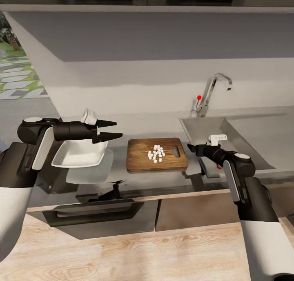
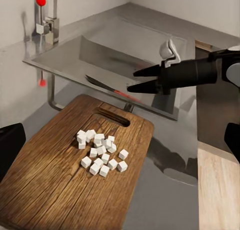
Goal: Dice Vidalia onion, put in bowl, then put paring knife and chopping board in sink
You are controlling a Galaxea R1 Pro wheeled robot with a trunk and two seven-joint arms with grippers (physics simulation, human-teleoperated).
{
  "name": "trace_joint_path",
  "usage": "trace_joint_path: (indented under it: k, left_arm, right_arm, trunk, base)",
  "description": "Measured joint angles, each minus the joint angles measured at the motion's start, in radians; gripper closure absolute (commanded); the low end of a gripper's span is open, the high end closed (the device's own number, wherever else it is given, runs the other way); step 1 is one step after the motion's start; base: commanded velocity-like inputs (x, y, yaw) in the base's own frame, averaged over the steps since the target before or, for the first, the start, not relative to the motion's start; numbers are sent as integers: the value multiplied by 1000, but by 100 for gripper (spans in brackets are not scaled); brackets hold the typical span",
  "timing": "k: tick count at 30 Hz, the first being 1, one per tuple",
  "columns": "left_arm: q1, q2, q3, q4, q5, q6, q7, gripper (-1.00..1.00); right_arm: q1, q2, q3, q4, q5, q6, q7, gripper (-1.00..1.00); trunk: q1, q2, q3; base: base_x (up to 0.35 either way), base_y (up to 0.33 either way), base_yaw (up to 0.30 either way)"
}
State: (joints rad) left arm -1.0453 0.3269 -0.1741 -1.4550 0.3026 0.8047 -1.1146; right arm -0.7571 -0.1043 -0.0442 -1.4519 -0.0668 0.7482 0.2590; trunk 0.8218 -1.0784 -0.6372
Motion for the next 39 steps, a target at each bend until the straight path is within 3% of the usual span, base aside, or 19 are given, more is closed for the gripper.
trace_joint_path:
  k: [3, 8, 11, 29, 32, 39]
  left_arm:
    - [0, -1, -1, -2, 0, 0, -1, -100]
    - [0, -1, -1, -6, 0, 0, -1, -100]
    - [0, -1, -1, -9, 0, 1, -2, -100]
    - [0, -1, -1, -10, 0, 2, -2, -100]
    - [0, -1, -1, -10, 0, 1, -1, -100]
    - [0, -1, 0, -10, 0, 2, 0, -100]
  right_arm:
    - [0, 0, -3, 0, 1, 46, -3, -100]
    - [-4, 1, -4, 0, 1, 170, -68, -100]
    - [-6, 7, -3, 0, 0, 198, -97, -100]
    - [-50, 14, 0, -23, -3, 215, -108, -100]
    - [-50, 35, 21, -23, -3, 216, -108, -100]
    - [-51, 48, 56, -23, -2, 221, -106, -100]
  trunk:
    - [0, 0, 0]
    - [0, 0, 0]
    - [0, 0, 0]
    - [0, 0, 0]
    - [0, 0, 0]
    - [0, 0, 0]
  base:
    - [0, 0, 0]
    - [0, 80, 0]
    - [0, 107, 0]
    - [0, 18, 0]
    - [0, 221, 0]
    - [0, 238, 0]
